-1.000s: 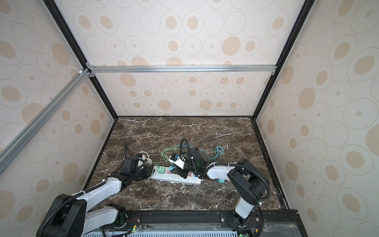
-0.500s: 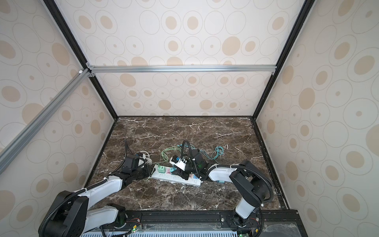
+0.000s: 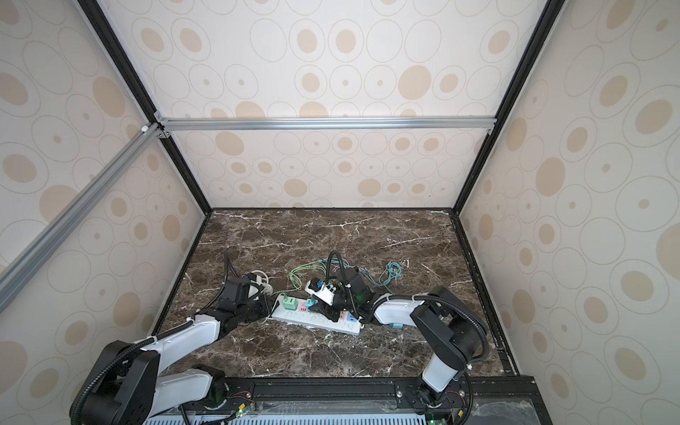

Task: Insert plugs into power strip
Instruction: Insert the plug into the socket.

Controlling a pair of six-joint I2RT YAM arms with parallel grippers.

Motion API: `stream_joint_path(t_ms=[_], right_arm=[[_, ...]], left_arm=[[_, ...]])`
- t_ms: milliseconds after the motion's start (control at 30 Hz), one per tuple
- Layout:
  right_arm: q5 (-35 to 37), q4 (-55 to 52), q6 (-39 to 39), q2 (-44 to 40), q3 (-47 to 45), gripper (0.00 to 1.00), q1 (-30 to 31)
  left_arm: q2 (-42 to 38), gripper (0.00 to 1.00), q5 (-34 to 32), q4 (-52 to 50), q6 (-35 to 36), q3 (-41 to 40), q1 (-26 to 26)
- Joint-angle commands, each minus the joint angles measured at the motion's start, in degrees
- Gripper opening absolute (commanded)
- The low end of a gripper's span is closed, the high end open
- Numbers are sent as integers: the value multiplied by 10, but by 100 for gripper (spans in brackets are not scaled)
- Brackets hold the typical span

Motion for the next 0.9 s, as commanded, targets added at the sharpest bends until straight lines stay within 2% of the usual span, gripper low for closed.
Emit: stream_joint_path(t_ms=[0, 267, 667, 867], right_arm=[[3, 5, -6, 2, -8, 3, -4], [3, 20, -5, 21, -14, 4, -4], [37, 160, -11, 53, -94, 3, -4], [64, 179, -12, 62, -118, 3, -4]], left_arm=[[21, 23, -23, -58, 6, -16, 1], [21, 23, -23, -58, 7, -16, 1], [36, 22, -18, -57, 7, -16, 1], [38, 22, -19, -59, 7, -12, 1]])
